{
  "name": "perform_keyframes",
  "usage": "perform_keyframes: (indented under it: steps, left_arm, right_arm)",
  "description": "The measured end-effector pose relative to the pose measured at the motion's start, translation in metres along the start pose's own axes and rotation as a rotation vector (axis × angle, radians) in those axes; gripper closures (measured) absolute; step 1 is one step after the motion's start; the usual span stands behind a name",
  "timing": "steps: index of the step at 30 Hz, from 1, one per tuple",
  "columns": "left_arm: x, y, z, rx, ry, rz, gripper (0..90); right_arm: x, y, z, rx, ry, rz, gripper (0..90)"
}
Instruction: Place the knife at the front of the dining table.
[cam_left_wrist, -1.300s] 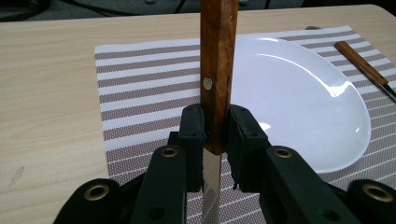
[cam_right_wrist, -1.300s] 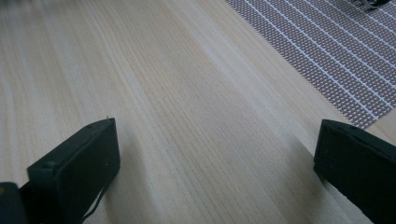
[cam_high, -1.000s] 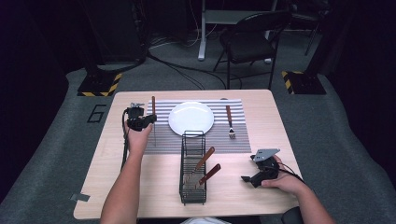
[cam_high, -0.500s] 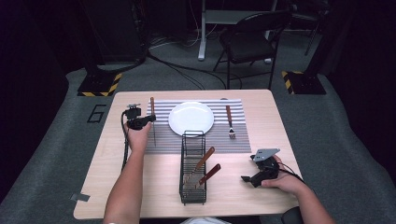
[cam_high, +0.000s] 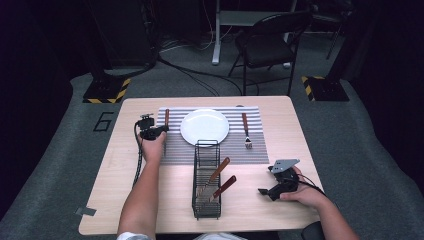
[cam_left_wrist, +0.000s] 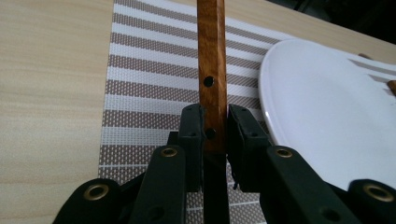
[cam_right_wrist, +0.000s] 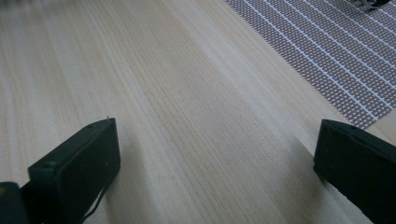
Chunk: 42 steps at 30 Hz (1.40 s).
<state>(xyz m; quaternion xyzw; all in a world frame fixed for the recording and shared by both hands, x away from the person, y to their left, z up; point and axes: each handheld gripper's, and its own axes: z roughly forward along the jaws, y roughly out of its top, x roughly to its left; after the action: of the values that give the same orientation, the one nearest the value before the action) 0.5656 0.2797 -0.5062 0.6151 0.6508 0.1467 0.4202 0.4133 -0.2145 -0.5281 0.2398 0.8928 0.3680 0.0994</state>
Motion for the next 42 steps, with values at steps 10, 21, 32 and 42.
perform_keyframes:
  steps: [10,21,32,42]
  left_arm:
    - [0.006,-0.005,0.01,0.003,0.012,-0.049,76.6]
    - [0.009,-0.008,0.016,-0.015,0.025,-0.085,76.4]
    - [0.007,-0.007,0.012,-0.006,0.003,-0.073,69.8]
    - [0.001,-0.009,0.006,0.025,0.006,-0.031,64.8]
  right_arm:
    - [0.0,0.0,0.0,-0.001,0.0,-0.003,0.0]
    - [0.0,0.0,0.0,-0.001,0.0,-0.004,0.0]
    - [0.0,0.0,0.0,-0.001,0.0,-0.003,0.0]
    - [0.0,0.0,0.0,-0.001,0.0,-0.005,0.0]
